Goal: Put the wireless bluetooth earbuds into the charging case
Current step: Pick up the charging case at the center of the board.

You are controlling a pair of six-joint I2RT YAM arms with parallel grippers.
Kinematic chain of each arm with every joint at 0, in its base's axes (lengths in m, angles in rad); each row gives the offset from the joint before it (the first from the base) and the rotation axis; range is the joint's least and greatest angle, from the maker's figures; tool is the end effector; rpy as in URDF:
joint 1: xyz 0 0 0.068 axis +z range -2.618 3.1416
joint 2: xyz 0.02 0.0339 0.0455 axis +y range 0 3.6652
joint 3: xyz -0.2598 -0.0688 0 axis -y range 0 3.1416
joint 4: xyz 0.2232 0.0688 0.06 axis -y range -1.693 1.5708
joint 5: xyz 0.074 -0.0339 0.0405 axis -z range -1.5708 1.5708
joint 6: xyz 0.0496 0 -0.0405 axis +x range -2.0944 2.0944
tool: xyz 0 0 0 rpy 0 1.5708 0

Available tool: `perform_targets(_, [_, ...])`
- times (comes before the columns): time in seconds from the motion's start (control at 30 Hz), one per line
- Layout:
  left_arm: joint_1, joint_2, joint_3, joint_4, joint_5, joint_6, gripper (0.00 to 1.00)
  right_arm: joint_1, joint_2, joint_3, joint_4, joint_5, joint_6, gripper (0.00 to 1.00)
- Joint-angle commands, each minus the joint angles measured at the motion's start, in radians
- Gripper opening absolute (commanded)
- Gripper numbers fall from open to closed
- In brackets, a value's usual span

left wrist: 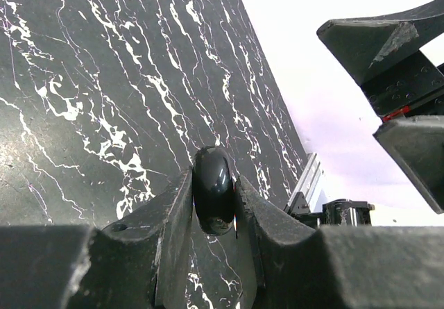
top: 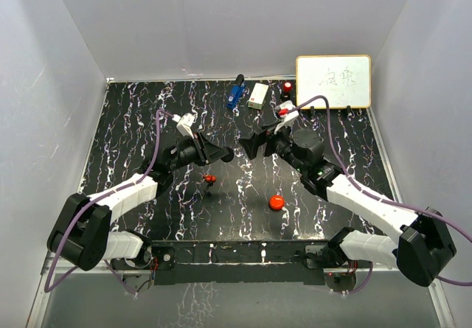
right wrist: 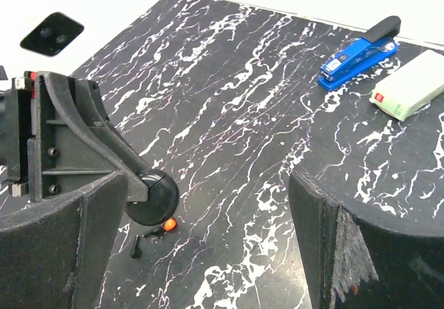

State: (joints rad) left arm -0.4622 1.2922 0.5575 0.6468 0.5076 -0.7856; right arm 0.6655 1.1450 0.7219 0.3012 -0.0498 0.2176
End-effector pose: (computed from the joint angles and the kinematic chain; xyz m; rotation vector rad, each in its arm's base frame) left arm 0.2321 -0.1426 0.2479 0.1313 1.8324 -1.3325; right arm 0.2057 0.1646 0.2981 -0.4243 1.6899 0.6980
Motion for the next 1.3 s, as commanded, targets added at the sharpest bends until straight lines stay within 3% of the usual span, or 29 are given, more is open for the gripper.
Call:
perform_targets(0.0, [-0.006,-0.003,0.040,0.029,0.006,-0.023,0.00,-0.007,0.005,0.046,-0.097,0.067,0.031,0.98])
perform_targets(0.23, [-0.006,0.012,0.042,0.057,0.016,-0.063,0.00,-0.006,0.070,0.068,-0.128,-0.010,0.040,0.98])
perform_targets(0.6, [-0.005,0.070,0.114,-0.003,0.074,-0.099,0.00,-0.004,0.017,-0.008,-0.097,-0.193,-0.086,0.98])
perform_targets(1.27, [-0.007,0.141,0.155,-0.009,0.166,-0.118,0.00,0.052,0.196,0.093,-0.078,-0.165,-0.109,0.95])
